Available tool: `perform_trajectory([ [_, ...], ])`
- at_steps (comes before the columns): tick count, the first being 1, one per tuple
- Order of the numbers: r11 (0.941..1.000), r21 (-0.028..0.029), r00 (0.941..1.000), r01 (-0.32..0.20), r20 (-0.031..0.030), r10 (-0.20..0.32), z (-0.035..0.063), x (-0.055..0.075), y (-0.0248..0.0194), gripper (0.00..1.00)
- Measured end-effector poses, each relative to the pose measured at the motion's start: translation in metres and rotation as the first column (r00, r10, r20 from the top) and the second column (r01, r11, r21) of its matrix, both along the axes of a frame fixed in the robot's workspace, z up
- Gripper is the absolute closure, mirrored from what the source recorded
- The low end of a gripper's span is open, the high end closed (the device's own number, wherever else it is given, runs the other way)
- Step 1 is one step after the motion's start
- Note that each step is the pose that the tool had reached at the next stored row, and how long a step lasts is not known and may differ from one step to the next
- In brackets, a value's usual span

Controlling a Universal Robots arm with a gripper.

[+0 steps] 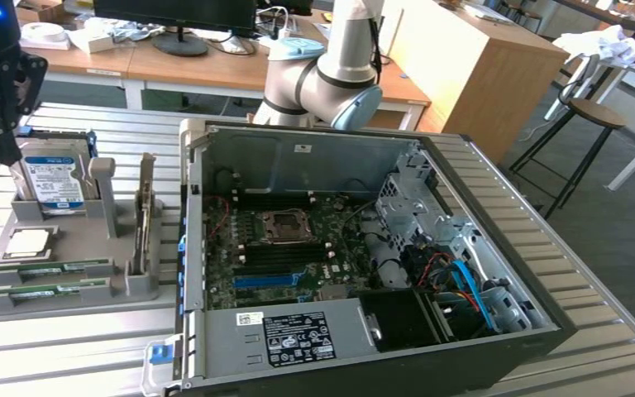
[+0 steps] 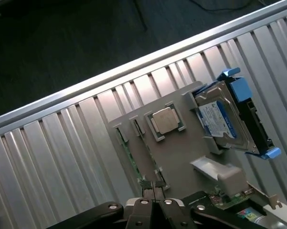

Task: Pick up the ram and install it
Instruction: 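Pick up the ram and move it above insertion slot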

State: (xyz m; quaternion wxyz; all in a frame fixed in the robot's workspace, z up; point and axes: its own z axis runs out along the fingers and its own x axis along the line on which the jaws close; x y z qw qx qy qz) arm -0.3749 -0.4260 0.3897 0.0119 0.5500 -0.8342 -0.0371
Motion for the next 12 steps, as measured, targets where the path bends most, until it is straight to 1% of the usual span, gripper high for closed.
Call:
perform_trajectory([
  [3,0.9987,0.0,0.9987,-0.051,0.0,0.051,0.0,0.0,0.0,0.9],
  [6,0.9949,0.0001,0.9949,-0.101,0.0,0.101,-0.0001,0.0,0.0,0.9],
  [9,0.9882,0.0001,0.9882,-0.153,0.0,0.153,-0.0001,0.0,0.0,0.9],
  [12,0.9796,0.0,0.9796,-0.201,0.0,0.201,-0.0002,0.0,0.0,0.9],
])
